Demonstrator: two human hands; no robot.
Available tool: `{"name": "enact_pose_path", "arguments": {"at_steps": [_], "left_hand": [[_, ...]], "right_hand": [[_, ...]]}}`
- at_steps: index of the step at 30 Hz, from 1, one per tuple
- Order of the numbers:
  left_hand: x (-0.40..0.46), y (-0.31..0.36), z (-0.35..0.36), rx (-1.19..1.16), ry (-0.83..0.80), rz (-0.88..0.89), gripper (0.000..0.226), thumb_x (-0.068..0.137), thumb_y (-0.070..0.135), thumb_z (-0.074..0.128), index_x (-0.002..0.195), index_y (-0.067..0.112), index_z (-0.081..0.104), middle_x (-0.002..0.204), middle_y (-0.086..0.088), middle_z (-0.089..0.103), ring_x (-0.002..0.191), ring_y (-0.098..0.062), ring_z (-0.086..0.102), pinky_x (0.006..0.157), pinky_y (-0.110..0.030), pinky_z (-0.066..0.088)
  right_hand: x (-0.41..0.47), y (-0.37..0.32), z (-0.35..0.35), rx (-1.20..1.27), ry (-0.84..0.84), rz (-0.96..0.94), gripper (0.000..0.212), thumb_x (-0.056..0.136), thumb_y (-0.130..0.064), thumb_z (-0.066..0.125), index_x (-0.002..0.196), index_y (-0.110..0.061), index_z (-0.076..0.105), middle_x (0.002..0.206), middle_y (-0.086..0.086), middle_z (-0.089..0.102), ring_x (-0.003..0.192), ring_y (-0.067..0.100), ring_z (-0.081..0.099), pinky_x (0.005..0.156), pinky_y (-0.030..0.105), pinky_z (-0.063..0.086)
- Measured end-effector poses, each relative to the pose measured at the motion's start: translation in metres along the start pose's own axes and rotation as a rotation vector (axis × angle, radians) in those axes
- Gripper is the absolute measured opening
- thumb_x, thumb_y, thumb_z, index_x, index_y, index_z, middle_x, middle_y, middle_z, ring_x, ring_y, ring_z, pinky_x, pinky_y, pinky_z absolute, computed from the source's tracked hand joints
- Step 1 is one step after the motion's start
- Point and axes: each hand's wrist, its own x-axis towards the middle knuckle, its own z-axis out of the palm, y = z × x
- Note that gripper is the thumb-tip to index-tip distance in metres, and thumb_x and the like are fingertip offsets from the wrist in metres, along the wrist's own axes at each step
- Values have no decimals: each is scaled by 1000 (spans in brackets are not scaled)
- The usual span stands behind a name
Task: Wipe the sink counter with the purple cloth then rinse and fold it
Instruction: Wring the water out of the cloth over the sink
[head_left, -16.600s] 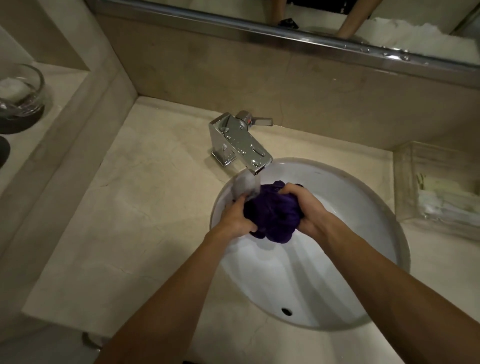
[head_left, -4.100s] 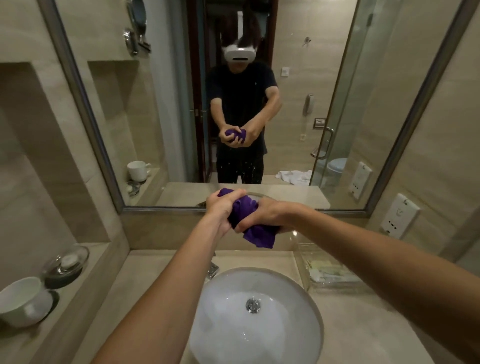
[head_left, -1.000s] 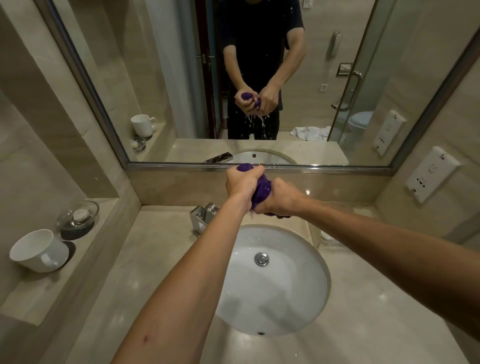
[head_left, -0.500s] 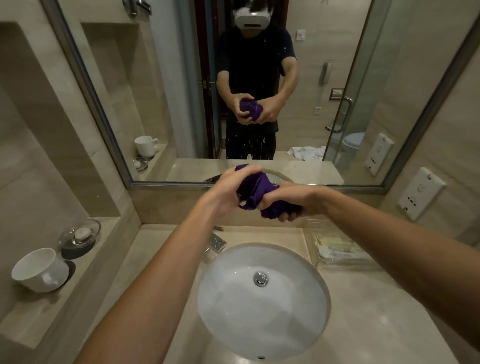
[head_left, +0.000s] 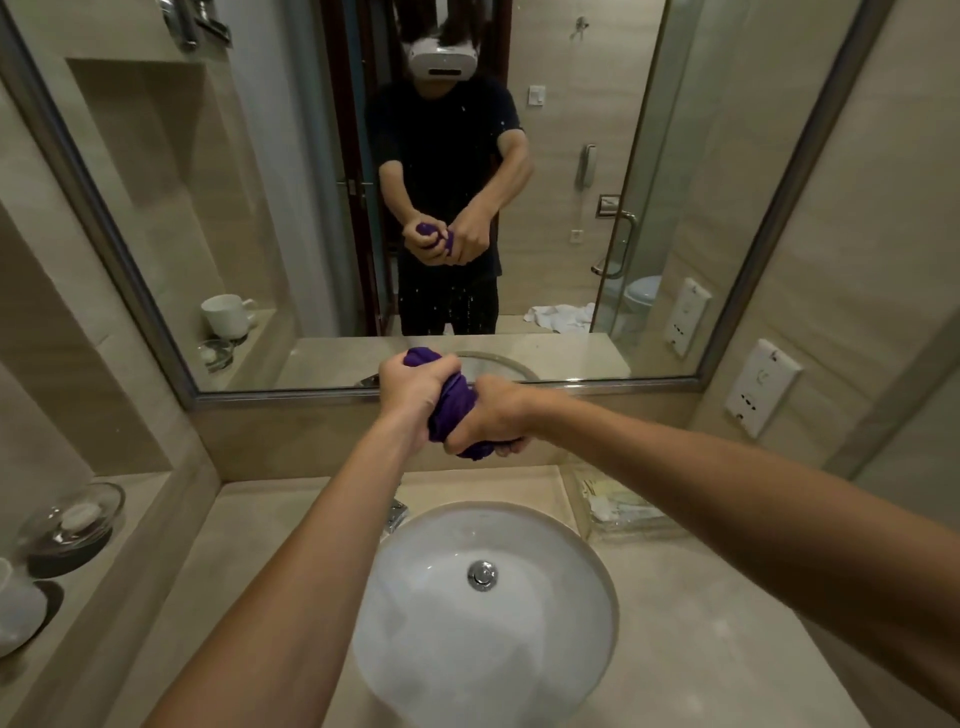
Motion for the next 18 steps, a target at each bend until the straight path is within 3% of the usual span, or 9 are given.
{"name": "enact_pose_path", "arguments": {"at_steps": [4, 9, 14, 18], "left_hand": [[0, -14, 5, 0, 85, -29, 12, 77, 8, 74, 79, 10, 63, 72, -7, 65, 73, -27, 69, 73, -40, 63], [0, -18, -1, 25, 39, -71, 16, 77, 11, 76, 82, 9, 60, 72, -7, 62, 72, -25, 67, 72, -40, 61], [1, -14, -5, 45, -11, -80, 30, 83, 27, 81, 92, 8, 59, 86, -11, 67, 84, -27, 71, 83, -44, 62], [-3, -10, -3, 67, -108, -176, 37, 84, 32, 76, 105, 5, 62, 91, -12, 70, 85, -26, 71, 80, -40, 62]], "right_hand": [[8, 10, 22, -96, 179, -59, 27, 72, -19, 83, 81, -17, 57, 72, 4, 65, 55, 15, 61, 43, 21, 48], [7, 23, 27, 127, 81, -78, 21, 80, -15, 80, 93, -7, 66, 78, 10, 73, 69, 23, 72, 64, 38, 65], [-1, 17, 7, 101, -19, -104, 40, 76, -33, 87, 103, -11, 68, 90, 10, 77, 75, 19, 73, 66, 32, 61], [2, 17, 13, -2, 43, -99, 37, 72, -30, 90, 95, -15, 65, 75, 5, 69, 58, 16, 66, 47, 25, 52]]}}
